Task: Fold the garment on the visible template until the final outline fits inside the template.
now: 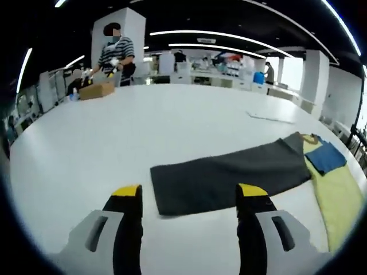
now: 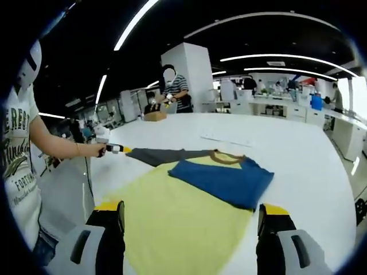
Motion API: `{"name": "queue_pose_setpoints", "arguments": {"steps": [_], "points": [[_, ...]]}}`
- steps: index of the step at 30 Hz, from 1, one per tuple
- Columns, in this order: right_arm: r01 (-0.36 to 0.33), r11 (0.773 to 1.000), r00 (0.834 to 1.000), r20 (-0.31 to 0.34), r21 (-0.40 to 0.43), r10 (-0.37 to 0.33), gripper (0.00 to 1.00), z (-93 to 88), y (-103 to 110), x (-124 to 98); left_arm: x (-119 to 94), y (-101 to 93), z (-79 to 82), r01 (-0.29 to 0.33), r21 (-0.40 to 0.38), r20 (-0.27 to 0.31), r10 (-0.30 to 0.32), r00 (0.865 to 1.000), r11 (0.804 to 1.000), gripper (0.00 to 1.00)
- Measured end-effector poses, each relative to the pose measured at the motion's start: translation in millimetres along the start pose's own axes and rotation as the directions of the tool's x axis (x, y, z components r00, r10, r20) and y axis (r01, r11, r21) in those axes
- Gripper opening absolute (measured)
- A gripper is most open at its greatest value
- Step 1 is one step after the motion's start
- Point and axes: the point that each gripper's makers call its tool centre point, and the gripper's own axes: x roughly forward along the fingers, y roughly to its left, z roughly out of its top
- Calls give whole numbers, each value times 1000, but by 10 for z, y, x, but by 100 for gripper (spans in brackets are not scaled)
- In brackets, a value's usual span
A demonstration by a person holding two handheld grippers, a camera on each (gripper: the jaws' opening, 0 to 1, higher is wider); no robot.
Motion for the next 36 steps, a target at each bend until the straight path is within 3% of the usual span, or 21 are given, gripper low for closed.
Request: {"name": "queue_pose_setpoints", "arguments": {"steps": [8, 14, 18, 25, 29, 36], "points": [[13, 1000, 1000, 0, 7, -13, 90, -10, -28, -20, 50, 158, -126, -59, -10, -35, 59, 998, 998, 32], [19, 1000, 1000, 0, 10, -19, 90, -11, -42, -26, 53, 210, -256, -86, -11, -75, 85, 994, 996, 23], [15, 1000, 1000, 4, 1, -15, 89, -13, -34, -29, 58, 207, -246, -89, -6, -65, 89, 994, 996, 21], [16, 1000, 1000, -6, -2, -16, 89, -44, -23, -41, 75, 208, -254, -119, -72, -75, 114, 991, 990, 17], [23, 1000, 1000, -1, 2, -23, 88, -54, -35, -46, 54, 247, -270, -167, -162, -84, 154, 984, 973, 11], [26, 1000, 1000, -4, -3, -26, 84, -55, -28, -43, 71, 257, -272, -155, -161, -86, 142, 986, 975, 8]]}}
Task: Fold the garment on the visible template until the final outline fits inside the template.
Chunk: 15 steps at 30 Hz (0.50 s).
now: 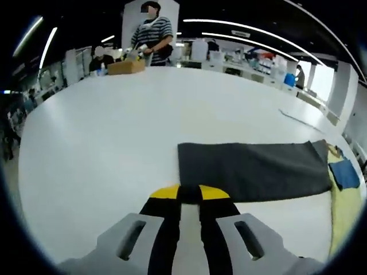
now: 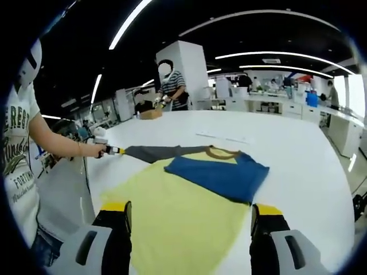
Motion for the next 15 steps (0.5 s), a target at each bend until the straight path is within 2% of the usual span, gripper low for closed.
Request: {"name": "queue_pose_setpoints", "arguments": {"steps": [3, 5, 12, 15], "points": [[2, 1000, 1000, 7, -4, -2, 83, 30, -12, -1, 5, -6, 5, 6, -26, -6, -7, 1000, 1000, 4], [3, 1000, 1000, 9, -6, -3, 83, 42, -18, 1, 2, -6, 13, -1, 1, -4, 1, 1000, 1000, 1], [-2, 1000, 1000, -8, -24, 2, 85, 10, -6, 19, -26, -85, 7, 22, -5, -7, -22, 1000, 1000, 0], [-7, 1000, 1000, -4, -28, 7, 87, 12, 9, 16, -65, -112, 42, 26, 18, -4, -26, 1000, 1000, 0]]}}
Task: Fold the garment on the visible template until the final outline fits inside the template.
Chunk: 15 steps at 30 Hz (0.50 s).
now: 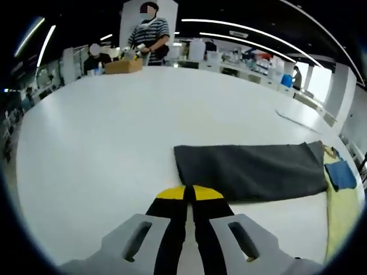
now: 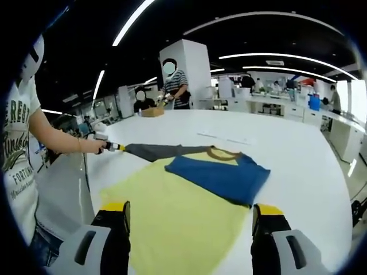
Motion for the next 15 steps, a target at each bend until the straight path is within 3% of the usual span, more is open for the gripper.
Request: {"name": "queue_pose_setpoints", "arguments": {"steps": [5, 15], "points": [[0, 1000, 1000, 7, -2, 0, 89, 11, -5, -19, -44, -54, 61, 12, -1, 2, -12, 1000, 1000, 0], [0, 1000, 1000, 12, -7, 0, 99, -9, -26, -48, -132, -213, 174, 43, 86, 10, -44, 999, 995, 0]]}}
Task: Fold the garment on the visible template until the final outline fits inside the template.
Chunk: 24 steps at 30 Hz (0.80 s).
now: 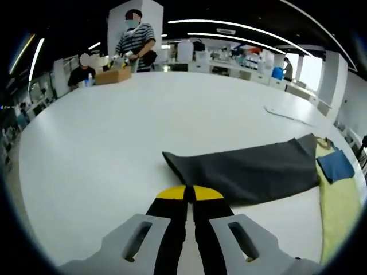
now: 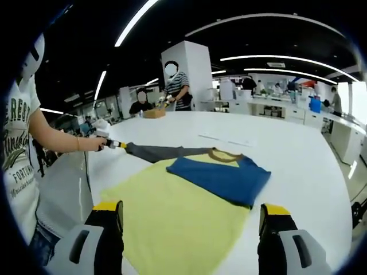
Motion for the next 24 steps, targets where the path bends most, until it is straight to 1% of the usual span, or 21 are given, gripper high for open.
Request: {"name": "queue_pose_setpoints", "arguments": {"steps": [3, 10, 16, 21, 24], "points": [[-3, 1000, 1000, 0, 4, 3, 99, -9, 5, -8, -24, -50, 42, 9, 24, 4, -9, 1000, 1000, 0], [-8, 1000, 1000, -6, -3, 8, 99, -13, 70, -8, -81, -150, 185, 32, 39, 33, -33, 999, 999, 0], [-9, 1000, 1000, -6, -3, 9, 99, -14, 98, -8, -124, -239, 269, 51, 48, 52, -54, 997, 998, 0], [-13, 1000, 1000, -4, -5, 13, 99, -13, 125, 8, -159, -346, 340, 78, 42, 69, -81, 994, 996, 0], [-19, 1000, 1000, -3, -7, 19, 99, -14, 151, 18, -180, -455, 398, 107, 36, 82, -110, 991, 994, 0]]}}
